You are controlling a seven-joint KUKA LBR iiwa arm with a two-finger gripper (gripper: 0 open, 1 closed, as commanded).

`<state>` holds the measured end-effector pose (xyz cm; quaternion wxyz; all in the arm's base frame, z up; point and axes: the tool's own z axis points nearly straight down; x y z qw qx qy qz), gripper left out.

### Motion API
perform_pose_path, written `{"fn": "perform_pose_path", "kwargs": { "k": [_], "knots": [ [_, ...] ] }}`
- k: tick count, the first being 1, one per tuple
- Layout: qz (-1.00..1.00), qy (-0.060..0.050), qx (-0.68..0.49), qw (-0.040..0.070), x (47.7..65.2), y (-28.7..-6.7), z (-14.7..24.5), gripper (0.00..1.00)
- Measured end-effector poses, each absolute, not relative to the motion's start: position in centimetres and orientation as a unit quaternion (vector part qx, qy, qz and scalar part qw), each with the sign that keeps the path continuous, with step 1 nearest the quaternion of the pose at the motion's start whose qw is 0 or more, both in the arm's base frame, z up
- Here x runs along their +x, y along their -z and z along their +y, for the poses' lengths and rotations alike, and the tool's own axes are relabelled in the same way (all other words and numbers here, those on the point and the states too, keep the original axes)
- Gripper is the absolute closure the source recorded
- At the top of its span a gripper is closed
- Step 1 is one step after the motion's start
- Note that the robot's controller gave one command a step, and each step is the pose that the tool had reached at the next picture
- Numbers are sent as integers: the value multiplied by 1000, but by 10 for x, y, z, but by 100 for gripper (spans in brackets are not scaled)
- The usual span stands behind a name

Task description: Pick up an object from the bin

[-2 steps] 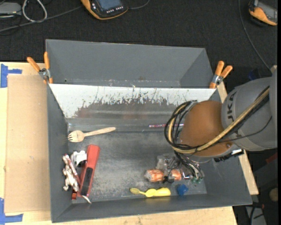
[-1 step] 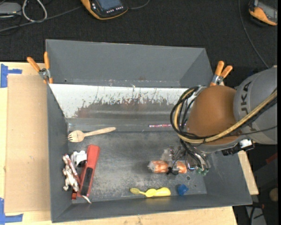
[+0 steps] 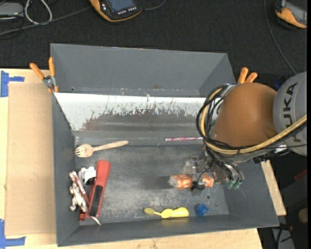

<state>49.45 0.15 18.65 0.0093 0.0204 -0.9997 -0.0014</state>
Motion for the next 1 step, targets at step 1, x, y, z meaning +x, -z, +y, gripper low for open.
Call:
{"fn": "perform_pose_path", "kwargs": {
  "k": [1],
  "knots": [
    [-1000, 2, -14, 4, 500, -134, -4, 100]
  ]
}}
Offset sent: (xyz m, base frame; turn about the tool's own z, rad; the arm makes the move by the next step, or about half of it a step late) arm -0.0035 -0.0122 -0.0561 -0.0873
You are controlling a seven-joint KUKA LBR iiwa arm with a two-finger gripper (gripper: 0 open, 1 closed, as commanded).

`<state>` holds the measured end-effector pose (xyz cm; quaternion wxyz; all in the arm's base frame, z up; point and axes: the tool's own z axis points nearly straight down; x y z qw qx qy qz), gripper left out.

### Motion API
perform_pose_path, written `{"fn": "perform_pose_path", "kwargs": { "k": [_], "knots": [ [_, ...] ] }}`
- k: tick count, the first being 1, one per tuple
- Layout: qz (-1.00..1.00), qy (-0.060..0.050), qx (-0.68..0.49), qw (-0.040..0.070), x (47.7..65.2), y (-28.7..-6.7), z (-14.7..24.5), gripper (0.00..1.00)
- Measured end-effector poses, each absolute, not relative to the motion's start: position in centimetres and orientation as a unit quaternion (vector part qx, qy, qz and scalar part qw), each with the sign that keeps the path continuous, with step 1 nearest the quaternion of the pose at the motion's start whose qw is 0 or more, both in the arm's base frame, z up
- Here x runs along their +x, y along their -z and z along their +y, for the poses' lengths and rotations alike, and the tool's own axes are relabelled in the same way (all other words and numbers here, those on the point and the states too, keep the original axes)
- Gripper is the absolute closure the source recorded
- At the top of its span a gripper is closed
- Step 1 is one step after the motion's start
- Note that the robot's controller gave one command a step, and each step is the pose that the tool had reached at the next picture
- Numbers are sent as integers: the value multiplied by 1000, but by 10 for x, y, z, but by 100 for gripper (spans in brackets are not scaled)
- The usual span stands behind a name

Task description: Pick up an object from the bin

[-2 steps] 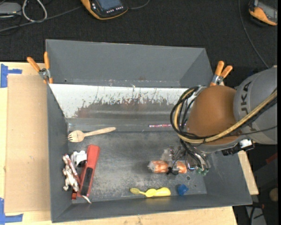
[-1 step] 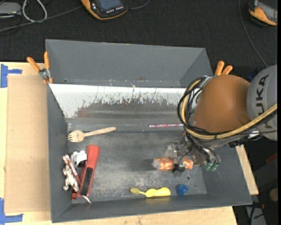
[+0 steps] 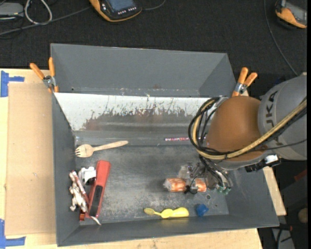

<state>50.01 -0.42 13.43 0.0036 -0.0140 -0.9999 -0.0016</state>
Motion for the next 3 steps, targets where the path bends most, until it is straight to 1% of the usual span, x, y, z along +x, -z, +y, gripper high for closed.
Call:
{"fn": "perform_pose_path", "kwargs": {
  "k": [1, 2, 3],
  "knots": [
    [-1000, 2, 7, 8, 495, -99, -5, 100],
    [-1000, 2, 4, 8, 495, -73, 1, 100],
    [-999, 2, 34, 7, 493, -69, -8, 100]
  ]
}}
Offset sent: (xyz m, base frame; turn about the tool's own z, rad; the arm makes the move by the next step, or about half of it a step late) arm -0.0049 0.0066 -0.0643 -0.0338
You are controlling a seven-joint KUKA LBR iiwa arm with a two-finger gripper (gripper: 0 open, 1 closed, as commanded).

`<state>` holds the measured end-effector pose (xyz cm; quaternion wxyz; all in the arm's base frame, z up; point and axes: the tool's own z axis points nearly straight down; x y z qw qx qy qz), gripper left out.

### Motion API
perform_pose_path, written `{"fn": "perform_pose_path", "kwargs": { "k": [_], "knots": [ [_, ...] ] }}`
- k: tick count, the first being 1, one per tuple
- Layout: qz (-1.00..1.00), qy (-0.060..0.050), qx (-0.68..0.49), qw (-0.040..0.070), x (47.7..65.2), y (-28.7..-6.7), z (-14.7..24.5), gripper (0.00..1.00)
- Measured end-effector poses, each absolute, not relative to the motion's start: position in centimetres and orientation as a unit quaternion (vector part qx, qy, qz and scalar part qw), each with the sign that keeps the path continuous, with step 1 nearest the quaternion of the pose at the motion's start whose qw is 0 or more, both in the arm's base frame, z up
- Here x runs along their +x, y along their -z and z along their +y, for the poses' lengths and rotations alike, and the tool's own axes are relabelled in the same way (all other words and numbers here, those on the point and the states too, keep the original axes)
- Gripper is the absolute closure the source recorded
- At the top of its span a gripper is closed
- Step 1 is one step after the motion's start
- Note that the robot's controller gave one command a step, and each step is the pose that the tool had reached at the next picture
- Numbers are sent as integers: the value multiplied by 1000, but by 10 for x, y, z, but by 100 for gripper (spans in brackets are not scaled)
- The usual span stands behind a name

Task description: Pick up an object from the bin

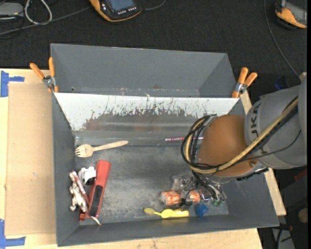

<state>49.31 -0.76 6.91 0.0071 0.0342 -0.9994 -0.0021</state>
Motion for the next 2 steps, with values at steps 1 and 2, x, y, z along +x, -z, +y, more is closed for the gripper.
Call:
{"fn": "perform_pose_path", "kwargs": {
  "k": [1, 2],
  "knots": [
    [-999, 3, 34, 10, 494, -140, -7, 100],
    [-1000, 2, 29, 11, 477, -195, -7, 100]
  ]
}}
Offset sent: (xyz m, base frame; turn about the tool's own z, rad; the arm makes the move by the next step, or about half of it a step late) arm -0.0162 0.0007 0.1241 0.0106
